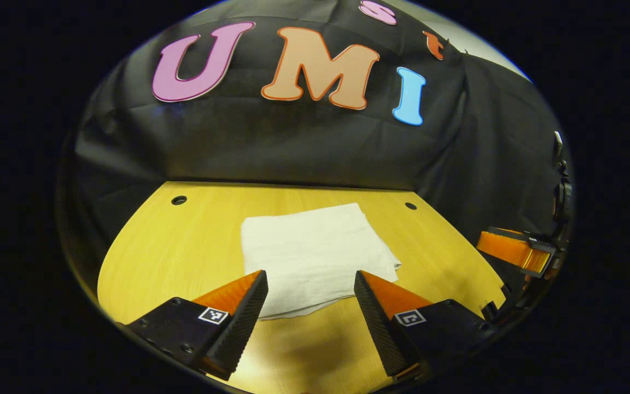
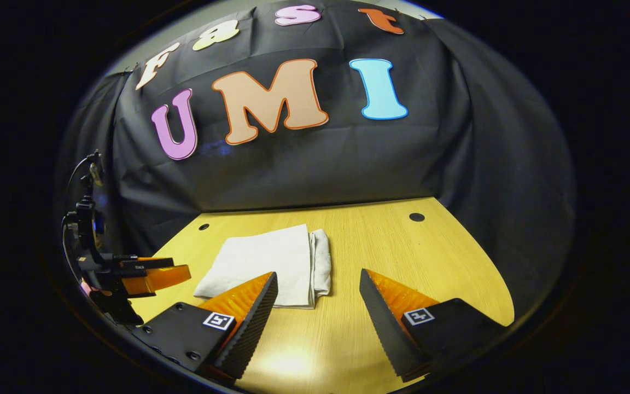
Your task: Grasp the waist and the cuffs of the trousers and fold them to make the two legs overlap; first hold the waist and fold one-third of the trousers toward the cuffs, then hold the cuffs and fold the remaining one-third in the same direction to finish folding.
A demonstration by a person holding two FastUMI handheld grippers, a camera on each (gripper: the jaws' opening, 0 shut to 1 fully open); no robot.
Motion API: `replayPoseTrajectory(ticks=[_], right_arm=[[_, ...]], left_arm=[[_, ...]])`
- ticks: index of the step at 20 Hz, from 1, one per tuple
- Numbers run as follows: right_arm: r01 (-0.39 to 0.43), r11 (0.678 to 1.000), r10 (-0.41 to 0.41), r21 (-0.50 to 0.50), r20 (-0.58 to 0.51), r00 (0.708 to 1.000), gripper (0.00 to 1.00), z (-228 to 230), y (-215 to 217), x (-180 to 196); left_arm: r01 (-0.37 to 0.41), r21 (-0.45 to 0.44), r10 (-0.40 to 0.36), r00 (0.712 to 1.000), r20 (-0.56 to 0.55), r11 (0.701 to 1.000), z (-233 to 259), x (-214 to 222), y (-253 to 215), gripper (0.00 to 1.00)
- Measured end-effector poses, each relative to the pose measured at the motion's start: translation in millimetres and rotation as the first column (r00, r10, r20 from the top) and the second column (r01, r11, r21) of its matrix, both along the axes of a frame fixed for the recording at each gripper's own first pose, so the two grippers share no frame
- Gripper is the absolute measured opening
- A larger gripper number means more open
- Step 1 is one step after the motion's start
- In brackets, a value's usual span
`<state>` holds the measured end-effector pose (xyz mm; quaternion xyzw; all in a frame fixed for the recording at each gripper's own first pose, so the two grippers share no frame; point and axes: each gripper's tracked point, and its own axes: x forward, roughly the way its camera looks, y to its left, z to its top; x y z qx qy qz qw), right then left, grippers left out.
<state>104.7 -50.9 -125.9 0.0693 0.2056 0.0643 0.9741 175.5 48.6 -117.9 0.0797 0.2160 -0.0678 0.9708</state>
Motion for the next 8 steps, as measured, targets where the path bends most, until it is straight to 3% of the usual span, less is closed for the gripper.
replayPoseTrajectory(ticks=[1, 2, 4, 7, 8], right_arm=[[0.004, 1.0, -0.004, 0.001, -0.002, 1.0, 0.97, -1, 1, -1], [0.006, 1.0, -0.006, -0.003, -0.004, 1.0, 0.92, 1, 2, -3], [0.017, 1.0, -0.017, -0.014, 0.007, 1.0, 0.97, 5, 2, -8], [0.04, 0.999, -0.039, -0.025, 0.026, 0.999, 0.97, 13, 0, -12], [0.046, 0.999, -0.046, -0.028, 0.032, 0.998, 0.92, 15, 1, -14]], left_arm=[[-0.012, 0.009, 0.012, 1.0, -0.006, 1.0, 1, -2, 8, 0.94], [-0.022, 0.021, 0.022, 1.0, -0.017, 1.0, -3, -3, 15, 0.94], [-0.025, 0.032, 0.026, 0.999, -0.03, 0.999, -6, -7, 24, 0.94], [-0.011, 0.032, 0.013, 0.998, -0.063, 0.999, -13, -13, 30, 0.94], [-0.008, 0.032, 0.011, 0.997, -0.078, 0.999, -18, -13, 32, 0.94]])
